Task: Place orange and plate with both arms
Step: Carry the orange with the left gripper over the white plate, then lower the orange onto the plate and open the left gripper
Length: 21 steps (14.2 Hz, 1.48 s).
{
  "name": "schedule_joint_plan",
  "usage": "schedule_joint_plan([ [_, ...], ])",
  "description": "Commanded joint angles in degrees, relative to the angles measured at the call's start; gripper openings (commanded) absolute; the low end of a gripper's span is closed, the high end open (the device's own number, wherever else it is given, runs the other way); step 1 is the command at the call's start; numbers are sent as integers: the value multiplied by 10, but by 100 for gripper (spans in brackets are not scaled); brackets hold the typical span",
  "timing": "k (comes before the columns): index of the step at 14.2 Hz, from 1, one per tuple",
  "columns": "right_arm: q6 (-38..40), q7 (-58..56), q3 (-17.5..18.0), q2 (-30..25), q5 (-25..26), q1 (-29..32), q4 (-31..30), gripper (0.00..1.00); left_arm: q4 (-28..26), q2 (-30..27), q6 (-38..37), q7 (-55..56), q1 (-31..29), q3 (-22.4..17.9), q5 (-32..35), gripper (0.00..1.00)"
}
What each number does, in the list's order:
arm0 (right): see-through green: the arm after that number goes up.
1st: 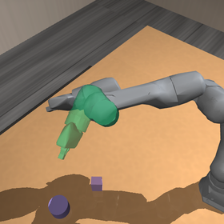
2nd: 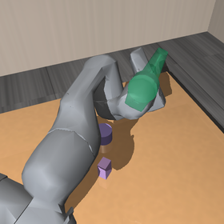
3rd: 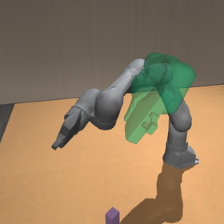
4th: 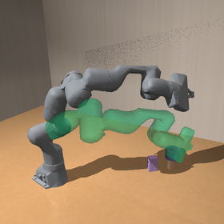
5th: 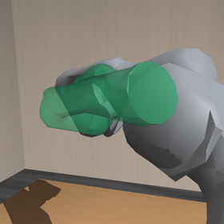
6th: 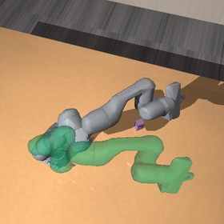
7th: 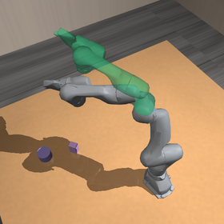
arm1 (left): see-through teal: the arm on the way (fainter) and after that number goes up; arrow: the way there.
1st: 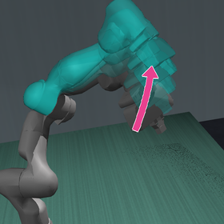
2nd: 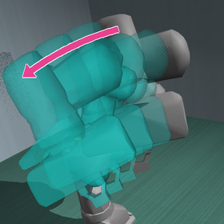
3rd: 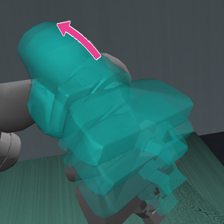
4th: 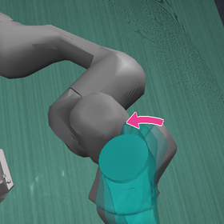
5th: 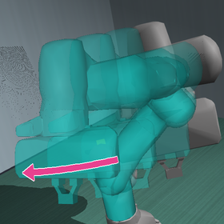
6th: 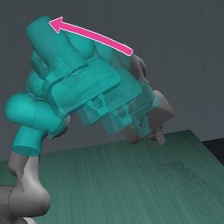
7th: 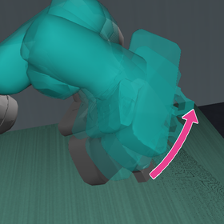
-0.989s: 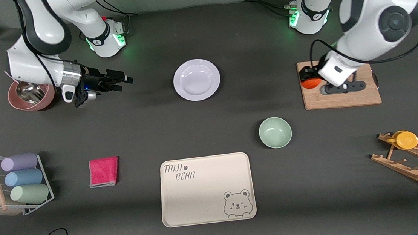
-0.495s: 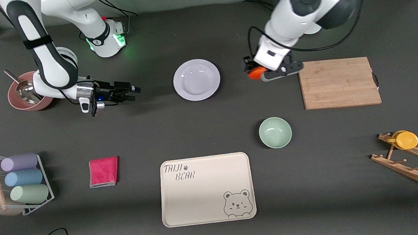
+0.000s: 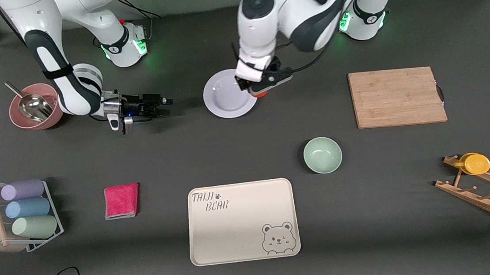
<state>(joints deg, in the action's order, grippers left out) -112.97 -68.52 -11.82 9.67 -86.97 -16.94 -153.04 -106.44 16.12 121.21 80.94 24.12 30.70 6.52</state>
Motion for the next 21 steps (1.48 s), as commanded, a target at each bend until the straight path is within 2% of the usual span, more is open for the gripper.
schedule_joint_plan([
  [1,24,-60,-6,38,-37,-4,1,100,38,73,45,114,49,-12,59,0],
  [3,24,-63,-6,41,-37,-4,1,100,38,99,59,177,63,-13,117,0],
  [6,23,-64,-6,47,-37,-3,1,100,38,130,69,219,92,-17,140,0],
  [7,23,-64,-6,47,-37,-3,1,97,37,139,70,233,95,-16,147,0],
  [10,22,-64,-6,49,-37,-3,1,62,38,162,76,280,126,-18,162,0],
  [12,22,-64,-6,51,-37,-3,1,48,38,181,97,296,128,-18,163,0],
  [19,21,-64,-6,55,-37,-2,2,46,38,211,144,356,136,-19,177,0],
  [20,21,-65,-6,57,-37,-3,2,46,38,213,146,356,136,-20,179,11],
  [21,22,-70,-6,63,-37,-2,2,46,38,216,145,356,136,-20,189,29],
])
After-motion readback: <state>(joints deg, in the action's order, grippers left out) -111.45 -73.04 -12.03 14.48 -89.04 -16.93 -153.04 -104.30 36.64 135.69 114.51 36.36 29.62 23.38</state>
